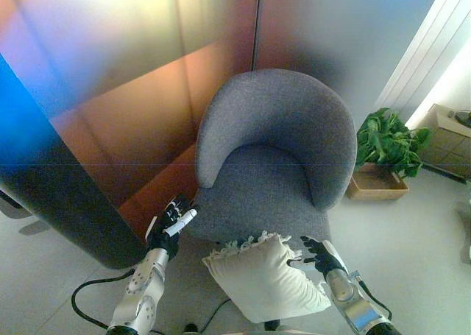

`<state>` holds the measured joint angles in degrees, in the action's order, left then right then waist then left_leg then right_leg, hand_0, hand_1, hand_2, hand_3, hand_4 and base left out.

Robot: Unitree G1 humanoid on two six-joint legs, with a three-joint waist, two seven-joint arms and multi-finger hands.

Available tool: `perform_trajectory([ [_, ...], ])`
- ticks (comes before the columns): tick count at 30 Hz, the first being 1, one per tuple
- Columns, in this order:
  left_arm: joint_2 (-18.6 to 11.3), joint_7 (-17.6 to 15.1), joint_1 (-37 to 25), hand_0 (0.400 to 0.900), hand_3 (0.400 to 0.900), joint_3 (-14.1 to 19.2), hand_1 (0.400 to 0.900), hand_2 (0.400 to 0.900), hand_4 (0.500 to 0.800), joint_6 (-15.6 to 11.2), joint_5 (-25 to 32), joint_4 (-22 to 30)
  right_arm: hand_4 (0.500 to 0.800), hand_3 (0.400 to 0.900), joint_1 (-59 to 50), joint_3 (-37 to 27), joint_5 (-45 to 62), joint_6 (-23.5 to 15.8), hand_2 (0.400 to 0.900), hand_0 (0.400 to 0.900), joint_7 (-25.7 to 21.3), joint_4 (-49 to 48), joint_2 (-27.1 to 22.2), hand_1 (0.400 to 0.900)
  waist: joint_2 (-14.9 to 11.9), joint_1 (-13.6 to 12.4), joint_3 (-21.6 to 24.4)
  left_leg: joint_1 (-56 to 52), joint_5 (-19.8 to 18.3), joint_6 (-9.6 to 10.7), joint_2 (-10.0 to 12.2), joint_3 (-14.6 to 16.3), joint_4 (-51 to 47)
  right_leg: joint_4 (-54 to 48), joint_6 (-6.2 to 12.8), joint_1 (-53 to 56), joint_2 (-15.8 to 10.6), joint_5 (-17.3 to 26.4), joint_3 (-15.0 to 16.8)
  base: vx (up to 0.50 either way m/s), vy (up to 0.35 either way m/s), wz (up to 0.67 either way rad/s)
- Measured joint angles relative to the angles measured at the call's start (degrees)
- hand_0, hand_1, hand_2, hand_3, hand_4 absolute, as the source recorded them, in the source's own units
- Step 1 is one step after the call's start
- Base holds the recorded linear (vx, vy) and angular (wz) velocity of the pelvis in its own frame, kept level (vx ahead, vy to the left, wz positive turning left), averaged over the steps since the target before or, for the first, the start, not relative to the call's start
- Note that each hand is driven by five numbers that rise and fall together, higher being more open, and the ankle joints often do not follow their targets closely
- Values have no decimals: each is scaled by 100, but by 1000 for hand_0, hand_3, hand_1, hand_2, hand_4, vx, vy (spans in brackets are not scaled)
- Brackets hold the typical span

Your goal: Pick up the pillow and put it on the sofa.

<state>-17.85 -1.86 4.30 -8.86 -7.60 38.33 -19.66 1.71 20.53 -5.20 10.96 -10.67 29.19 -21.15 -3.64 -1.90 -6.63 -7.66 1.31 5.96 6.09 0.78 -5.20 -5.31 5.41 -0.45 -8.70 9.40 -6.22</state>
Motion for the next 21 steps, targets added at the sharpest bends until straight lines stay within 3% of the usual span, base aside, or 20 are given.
perform_trajectory([
  [21, 3, 274, 2, 900, 900, 15, 900, 900, 800, 1, 24, -1, 800, 900, 2, -3, -2, 118, 900, 900, 116, 233, 1, 900, -6, -3, 12, 2, -1, 1, -2, 3, 0, 1, 0, -3, -1, 0, 8, 14, 1, 0],
])
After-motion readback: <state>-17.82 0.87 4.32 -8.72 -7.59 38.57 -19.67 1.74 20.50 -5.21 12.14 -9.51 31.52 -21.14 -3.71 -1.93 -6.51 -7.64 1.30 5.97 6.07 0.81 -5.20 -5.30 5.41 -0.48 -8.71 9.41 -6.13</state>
